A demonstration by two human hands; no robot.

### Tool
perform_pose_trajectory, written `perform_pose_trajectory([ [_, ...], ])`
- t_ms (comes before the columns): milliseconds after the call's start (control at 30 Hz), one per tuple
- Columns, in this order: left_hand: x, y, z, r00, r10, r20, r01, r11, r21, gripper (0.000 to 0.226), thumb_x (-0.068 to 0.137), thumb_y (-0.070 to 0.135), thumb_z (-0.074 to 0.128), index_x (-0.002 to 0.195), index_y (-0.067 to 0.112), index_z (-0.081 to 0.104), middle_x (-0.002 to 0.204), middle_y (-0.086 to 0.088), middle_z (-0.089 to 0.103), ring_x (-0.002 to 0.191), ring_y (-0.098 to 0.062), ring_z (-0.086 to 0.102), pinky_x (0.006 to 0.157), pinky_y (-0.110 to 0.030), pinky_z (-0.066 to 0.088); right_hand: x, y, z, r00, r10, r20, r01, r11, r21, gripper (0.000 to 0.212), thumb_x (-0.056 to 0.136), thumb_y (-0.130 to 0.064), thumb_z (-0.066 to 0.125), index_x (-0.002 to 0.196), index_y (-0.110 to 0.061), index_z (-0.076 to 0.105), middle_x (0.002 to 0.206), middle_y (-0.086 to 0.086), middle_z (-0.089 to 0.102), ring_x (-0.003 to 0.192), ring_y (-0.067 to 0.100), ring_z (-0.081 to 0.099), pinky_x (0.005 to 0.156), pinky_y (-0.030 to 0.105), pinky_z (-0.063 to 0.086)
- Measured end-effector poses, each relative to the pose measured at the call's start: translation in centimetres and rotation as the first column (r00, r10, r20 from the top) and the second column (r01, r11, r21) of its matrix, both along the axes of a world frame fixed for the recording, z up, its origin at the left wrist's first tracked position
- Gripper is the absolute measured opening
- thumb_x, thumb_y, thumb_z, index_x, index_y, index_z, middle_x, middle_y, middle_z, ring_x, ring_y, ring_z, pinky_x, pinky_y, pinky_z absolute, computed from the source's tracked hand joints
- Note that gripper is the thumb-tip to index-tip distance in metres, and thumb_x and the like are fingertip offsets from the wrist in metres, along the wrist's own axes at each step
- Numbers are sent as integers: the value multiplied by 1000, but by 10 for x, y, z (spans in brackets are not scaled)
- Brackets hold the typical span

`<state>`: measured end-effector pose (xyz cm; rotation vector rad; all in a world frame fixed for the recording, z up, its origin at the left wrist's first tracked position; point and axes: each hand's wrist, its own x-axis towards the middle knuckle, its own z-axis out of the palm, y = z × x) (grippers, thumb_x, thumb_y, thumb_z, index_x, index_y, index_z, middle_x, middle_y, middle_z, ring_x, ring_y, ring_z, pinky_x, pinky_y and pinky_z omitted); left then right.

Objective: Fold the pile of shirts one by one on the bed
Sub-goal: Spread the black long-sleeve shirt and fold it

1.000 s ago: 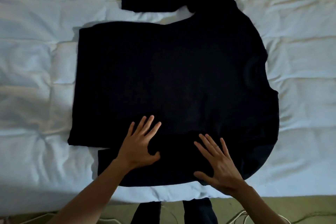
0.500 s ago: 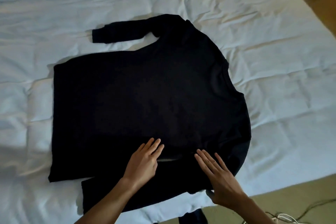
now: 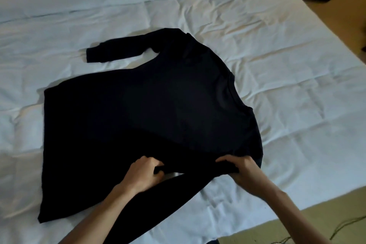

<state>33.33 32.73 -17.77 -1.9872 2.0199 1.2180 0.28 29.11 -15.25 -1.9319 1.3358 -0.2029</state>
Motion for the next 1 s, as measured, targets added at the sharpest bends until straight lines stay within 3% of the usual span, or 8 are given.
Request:
perform_pose_trajectory([
  [167, 12, -44, 1, 998, 63, -21, -60, 992, 112, 13, 87, 24, 65, 87, 23, 77, 82, 13, 73, 80, -1, 67, 79, -27, 56, 31, -99, 34, 974, 220, -45, -219, 975, 27, 19, 76, -12, 78, 95, -19, 76, 85, -11, 73, 81, -1, 64, 76, 16, 45],
  [233, 15, -53, -6, 974, 223, -30, -221, 973, 63, 13, 89, 19, 66, 81, 17, 76, 76, 5, 73, 74, -8, 68, 71, -27, 55, 53, -130, 35, 988, 150, -26, -151, 988, -25, 22, 77, -18, 81, 98, -19, 76, 91, -6, 74, 87, 6, 66, 82, 21, 47],
  [300, 18, -56, -16, 924, 380, -47, -382, 924, -38, 15, 92, 18, 65, 80, 20, 74, 71, 1, 71, 69, -15, 67, 62, -26, 48, 70, -144, 27, 1000, -18, 10, 19, 996, -86, 41, 79, -31, 80, 117, -27, 67, 108, -6, 72, 101, 13, 66, 89, 34, 52],
  [400, 18, -58, -26, 902, 427, -57, -429, 903, -22, 14, 90, 22, 63, 91, 35, 69, 82, 12, 70, 80, -11, 64, 73, -26, 48, 68, -143, -1, 969, -76, -233, 55, 994, -96, 78, 80, -50, 73, 146, -29, 37, 138, -3, 57, 124, 20, 54, 100, 47, 46],
  [633, 19, -57, -45, 893, 418, -167, -428, 904, -22, 15, 94, 25, 65, 107, 30, 72, 95, 16, 69, 92, -8, 64, 82, -26, 50, 21, -131, -35, 876, -346, -335, 312, 938, -153, 71, 86, -37, 66, 148, -18, 36, 145, 4, 45, 132, 28, 42, 105, 47, 38],
  [800, 15, -55, -47, 894, 426, -140, -435, 900, -33, 14, 95, 26, 63, 101, 38, 69, 93, 16, 70, 93, -12, 67, 84, -35, 55, -1, -120, -57, 890, -239, -388, 199, 970, -142, 51, 91, -24, 62, 140, -11, 51, 145, 7, 45, 133, 29, 42, 101, 47, 45],
  [900, 15, -50, -38, 887, 431, -166, -441, 897, -26, 11, 89, 40, 64, 99, 41, 68, 89, 19, 70, 88, -7, 67, 82, -38, 57, 20, -105, -63, 860, -330, -388, 263, 940, -215, 54, 90, -14, 58, 143, -7, 46, 155, 15, 33, 142, 34, 31, 115, 55, 28],
  [1000, 26, -38, -24, 915, 382, -129, -383, 924, 16, 27, 78, 56, 58, 99, 42, 66, 77, 18, 69, 71, -3, 67, 68, -33, 56, 72, -68, -55, 936, -297, -191, 204, 896, -395, 61, 85, -14, 58, 145, -9, 44, 158, 16, 29, 148, 34, 22, 119, 56, 12],
])
